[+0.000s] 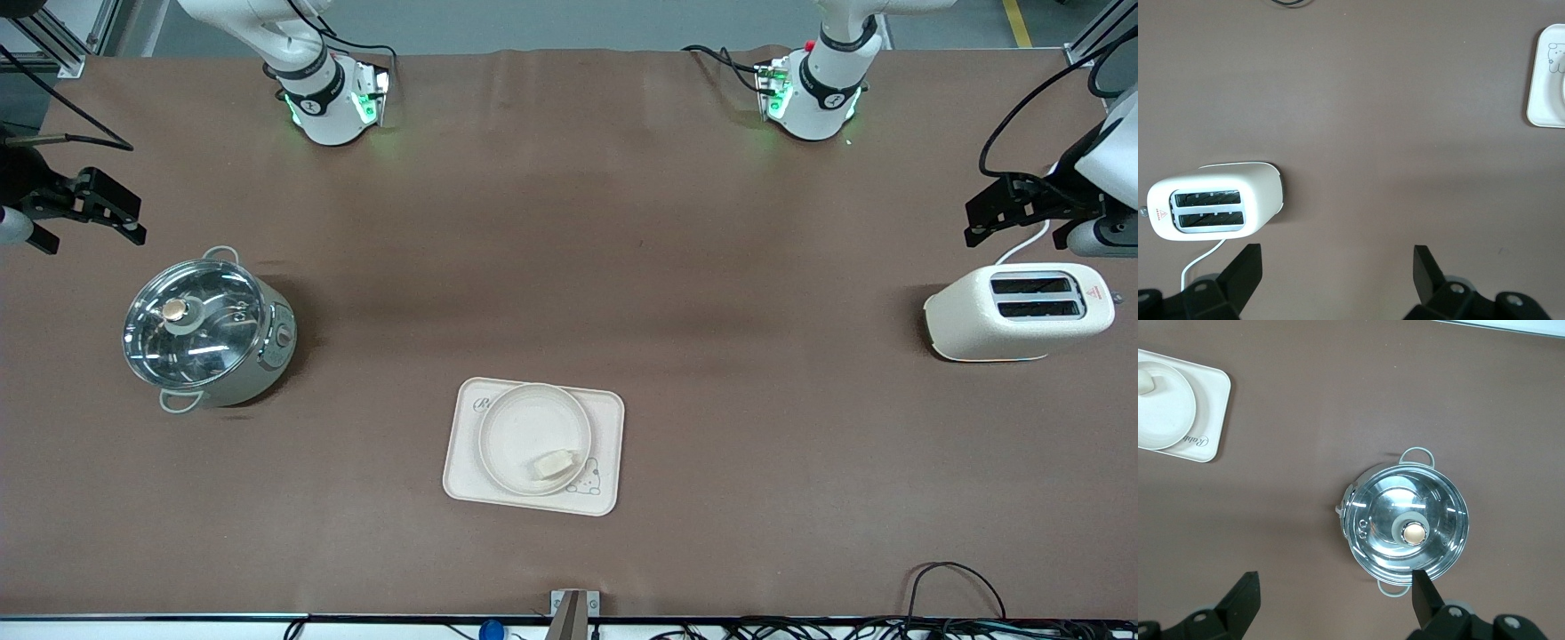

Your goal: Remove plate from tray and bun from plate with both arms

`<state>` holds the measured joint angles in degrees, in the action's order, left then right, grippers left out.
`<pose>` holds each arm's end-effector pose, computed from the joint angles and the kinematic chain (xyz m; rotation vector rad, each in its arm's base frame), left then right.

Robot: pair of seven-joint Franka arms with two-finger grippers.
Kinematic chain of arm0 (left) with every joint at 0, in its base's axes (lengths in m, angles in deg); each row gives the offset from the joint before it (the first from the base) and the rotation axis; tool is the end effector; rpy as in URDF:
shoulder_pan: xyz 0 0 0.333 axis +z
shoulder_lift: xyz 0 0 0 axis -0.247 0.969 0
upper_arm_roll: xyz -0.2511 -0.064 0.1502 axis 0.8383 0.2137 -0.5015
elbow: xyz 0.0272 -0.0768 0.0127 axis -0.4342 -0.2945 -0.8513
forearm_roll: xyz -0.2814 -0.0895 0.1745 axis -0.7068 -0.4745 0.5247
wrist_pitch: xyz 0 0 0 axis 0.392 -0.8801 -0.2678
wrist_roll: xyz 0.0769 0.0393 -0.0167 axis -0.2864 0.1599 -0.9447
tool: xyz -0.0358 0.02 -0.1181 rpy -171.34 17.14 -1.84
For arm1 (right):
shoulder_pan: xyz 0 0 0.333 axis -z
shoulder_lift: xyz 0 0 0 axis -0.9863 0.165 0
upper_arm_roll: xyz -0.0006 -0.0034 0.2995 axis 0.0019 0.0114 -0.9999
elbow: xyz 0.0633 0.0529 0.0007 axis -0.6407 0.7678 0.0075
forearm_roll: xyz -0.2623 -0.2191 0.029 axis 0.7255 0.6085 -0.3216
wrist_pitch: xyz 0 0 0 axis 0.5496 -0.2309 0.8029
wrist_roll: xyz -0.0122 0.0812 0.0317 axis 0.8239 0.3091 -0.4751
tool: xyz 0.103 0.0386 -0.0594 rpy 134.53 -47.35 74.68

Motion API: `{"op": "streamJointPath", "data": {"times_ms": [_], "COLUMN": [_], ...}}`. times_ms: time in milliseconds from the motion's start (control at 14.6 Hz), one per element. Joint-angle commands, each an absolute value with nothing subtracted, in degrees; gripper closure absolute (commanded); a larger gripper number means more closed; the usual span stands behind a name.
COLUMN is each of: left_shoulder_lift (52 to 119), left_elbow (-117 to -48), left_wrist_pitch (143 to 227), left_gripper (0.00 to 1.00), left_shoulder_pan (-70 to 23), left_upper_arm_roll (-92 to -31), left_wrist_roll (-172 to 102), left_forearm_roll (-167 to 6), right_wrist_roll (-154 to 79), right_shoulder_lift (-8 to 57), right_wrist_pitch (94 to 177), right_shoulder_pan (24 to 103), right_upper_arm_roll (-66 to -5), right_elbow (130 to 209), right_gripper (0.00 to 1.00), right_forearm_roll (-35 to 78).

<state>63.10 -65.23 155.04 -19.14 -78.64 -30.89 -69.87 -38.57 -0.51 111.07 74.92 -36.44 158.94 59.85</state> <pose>0.5127 -0.0492 0.6143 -3.1139 0.0988 -0.0417 0.5007 0.0086 0.6149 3.1077 0.1997 0.1030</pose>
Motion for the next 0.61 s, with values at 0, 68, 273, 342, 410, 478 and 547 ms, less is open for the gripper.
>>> {"op": "streamJointPath", "data": {"times_ms": [0, 68, 273, 342, 410, 478, 547], "left_shoulder_lift": [63.24, 63.41, 63.5, 63.5, 63.59, 63.68, 63.77], "left_elbow": [-64.09, -63.84, -63.66, -63.66, -63.66, -63.66, -63.66], "left_wrist_pitch": [153.68, 153.68, 153.68, 153.68, 153.68, 153.68, 153.68], "left_gripper": [0.0, 0.0, 0.0, 0.0, 0.0, 0.0, 0.0], "left_shoulder_pan": [-19.14, -19.31, -19.49, -19.49, -19.4, -19.4, -19.4], "left_upper_arm_roll": [-78.51, -78.51, -78.6, -78.51, -78.51, -78.6, -78.6], "left_wrist_roll": [-31.69, -31.78, -31.61, -31.61, -31.43, -31.43, -31.52], "left_forearm_roll": [-68.89, -68.8, -68.8, -68.8, -68.71, -68.71, -68.8], "right_wrist_roll": [-37.74, -37.74, -37.74, -37.74, -37.74, -37.74, -37.74], "right_shoulder_lift": [-1.27, -1.27, -1.27, -1.27, -1.19, -1.18, -1.1], "right_wrist_pitch": [111.34, 111.07, 111.07, 111.42, 111.6, 111.69, 112.03], "right_shoulder_pan": [74.53, 74.53, 74.61, 74.7, 74.7, 74.62, 74.53], "right_upper_arm_roll": [-36.27, -36.27, -36.18, -36.27, -36.27, -36.27, -36.27], "right_elbow": [159.95, 159.95, 159.95, 159.95, 159.95, 159.86, 159.86], "right_gripper": [0.0, 0.0, 0.0, 0.0, 0.0, 0.0, 0.0], "right_forearm_roll": [59.23, 59.23, 59.23, 59.23, 59.23, 59.23, 59.23]}}
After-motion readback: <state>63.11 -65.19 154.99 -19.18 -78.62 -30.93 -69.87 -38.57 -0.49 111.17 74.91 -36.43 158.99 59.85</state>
